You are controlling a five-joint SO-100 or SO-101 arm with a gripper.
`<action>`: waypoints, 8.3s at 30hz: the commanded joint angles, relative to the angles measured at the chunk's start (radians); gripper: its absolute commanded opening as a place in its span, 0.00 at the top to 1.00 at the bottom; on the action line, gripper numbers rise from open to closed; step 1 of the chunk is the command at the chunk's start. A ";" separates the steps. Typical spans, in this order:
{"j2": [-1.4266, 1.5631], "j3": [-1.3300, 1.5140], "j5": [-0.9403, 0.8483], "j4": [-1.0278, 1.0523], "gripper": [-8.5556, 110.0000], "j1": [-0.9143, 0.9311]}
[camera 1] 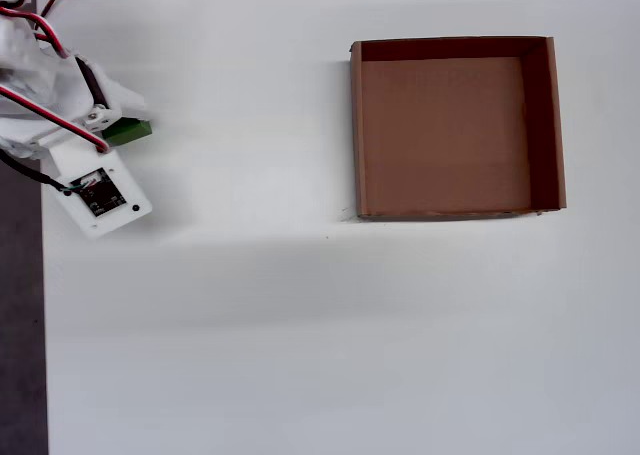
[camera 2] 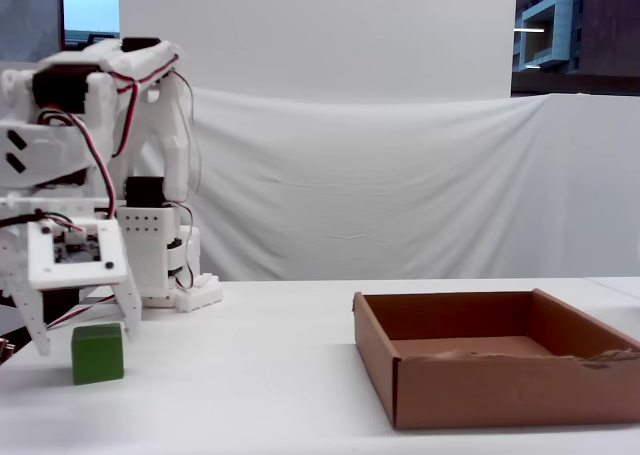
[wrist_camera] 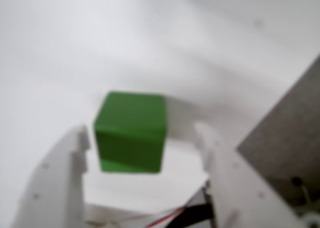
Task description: Grasp a green cube and put it in a box.
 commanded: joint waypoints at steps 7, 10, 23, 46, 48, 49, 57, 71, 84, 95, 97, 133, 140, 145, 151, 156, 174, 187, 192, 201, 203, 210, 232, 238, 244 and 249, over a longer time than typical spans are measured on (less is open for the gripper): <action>0.020 0.041 -0.011 -0.038 0.68 -0.028; 0.025 0.055 -0.011 -0.046 0.68 -0.029; 0.060 0.084 -0.011 -0.049 0.73 -0.037; 0.106 0.129 -0.009 -0.055 0.78 -0.038; 0.106 0.129 -0.009 -0.057 0.78 -0.038; 0.106 0.129 -0.009 -0.057 0.78 -0.038; 0.112 0.129 -0.006 -0.052 0.79 -0.040; 0.156 0.129 0.017 -0.008 0.79 -0.058; 0.299 0.064 0.129 0.190 0.79 -0.172; 0.439 0.018 0.259 0.325 0.79 -0.368; 0.451 -0.011 0.279 0.354 0.79 -0.405; -0.166 -0.723 0.652 0.503 0.79 -0.927; -0.279 -0.813 0.666 0.503 0.79 -0.982; -0.380 -0.896 0.687 0.509 0.79 -1.006; -0.500 -1.000 0.692 0.509 0.80 -1.006; -0.532 -1.069 0.692 0.509 0.80 -1.011; -0.600 -1.129 0.706 0.515 0.80 -1.049; -0.678 -1.150 0.712 0.515 0.80 -1.088; -0.696 -1.152 0.713 0.515 0.80 -1.100; -0.713 -1.150 0.718 0.515 0.80 -1.109; -0.721 -1.150 0.718 0.515 0.80 -1.111; -0.726 -1.147 0.719 0.515 0.78 -1.108; 0.121 -0.457 0.721 0.454 0.75 -0.523; 0.394 -0.117 0.721 0.382 0.75 -0.245; 0.696 0.233 0.721 0.360 0.75 -0.101; 1.011 0.499 0.727 0.376 0.75 -0.035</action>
